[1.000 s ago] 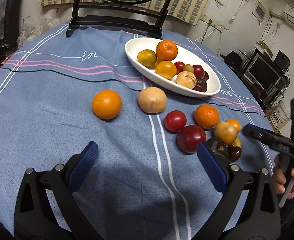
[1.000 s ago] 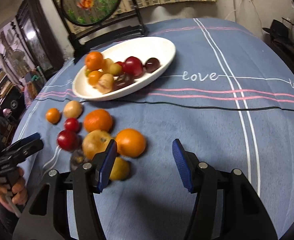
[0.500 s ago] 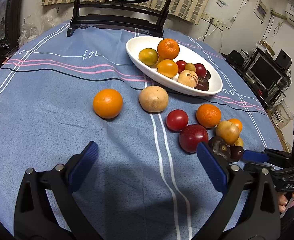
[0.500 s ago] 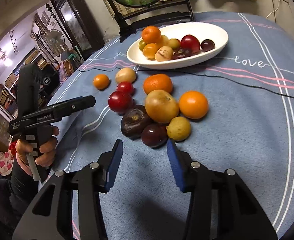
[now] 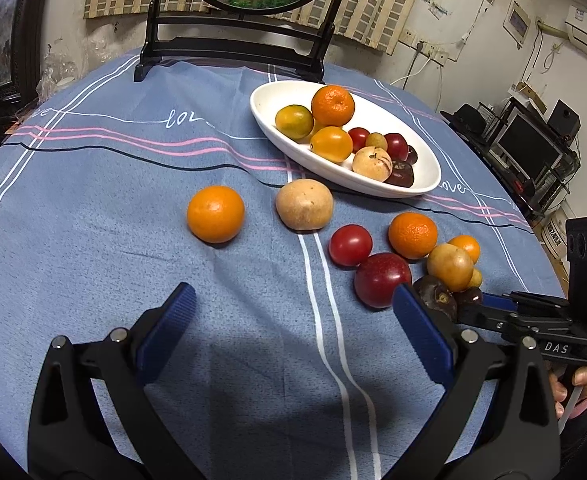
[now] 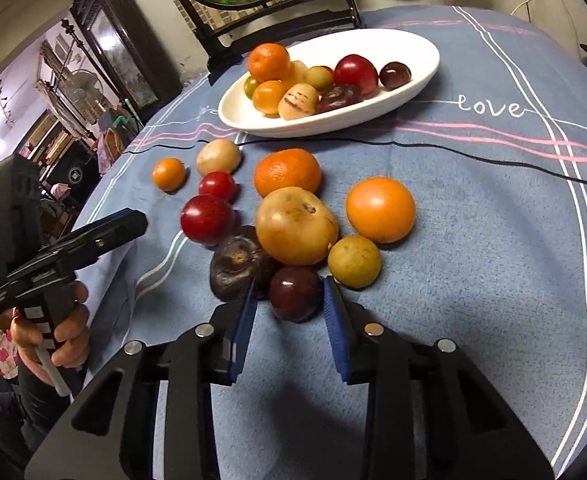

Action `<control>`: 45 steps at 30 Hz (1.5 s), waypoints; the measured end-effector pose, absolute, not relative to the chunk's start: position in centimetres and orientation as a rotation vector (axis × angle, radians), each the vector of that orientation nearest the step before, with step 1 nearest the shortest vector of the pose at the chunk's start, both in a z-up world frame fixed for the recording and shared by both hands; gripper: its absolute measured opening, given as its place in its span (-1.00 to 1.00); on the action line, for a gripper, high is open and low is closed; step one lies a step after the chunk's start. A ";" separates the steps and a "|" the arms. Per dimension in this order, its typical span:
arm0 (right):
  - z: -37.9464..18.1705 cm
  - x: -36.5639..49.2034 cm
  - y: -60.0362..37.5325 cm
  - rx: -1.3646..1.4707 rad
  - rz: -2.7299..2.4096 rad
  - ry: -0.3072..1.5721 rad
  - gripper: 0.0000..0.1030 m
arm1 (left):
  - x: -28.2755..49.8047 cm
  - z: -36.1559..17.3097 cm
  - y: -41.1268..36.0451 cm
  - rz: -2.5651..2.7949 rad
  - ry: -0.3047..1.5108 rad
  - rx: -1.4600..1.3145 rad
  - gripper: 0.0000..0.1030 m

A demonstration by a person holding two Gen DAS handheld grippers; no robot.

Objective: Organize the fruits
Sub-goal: 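Grasp another orange with the left gripper while the right gripper grasps the dark red plum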

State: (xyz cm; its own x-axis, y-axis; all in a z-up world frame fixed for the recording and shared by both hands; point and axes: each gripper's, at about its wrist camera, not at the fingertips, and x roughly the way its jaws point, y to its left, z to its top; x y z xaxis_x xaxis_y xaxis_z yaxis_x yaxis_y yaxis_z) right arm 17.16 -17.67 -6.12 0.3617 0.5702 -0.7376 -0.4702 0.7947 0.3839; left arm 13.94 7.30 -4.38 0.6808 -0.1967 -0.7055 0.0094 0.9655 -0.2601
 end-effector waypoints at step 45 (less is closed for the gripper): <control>-4.8 16.7 -20.1 0.221 0.671 0.934 -0.45 | 20.3 -5.6 10.1 -0.039 0.872 -0.087 -0.24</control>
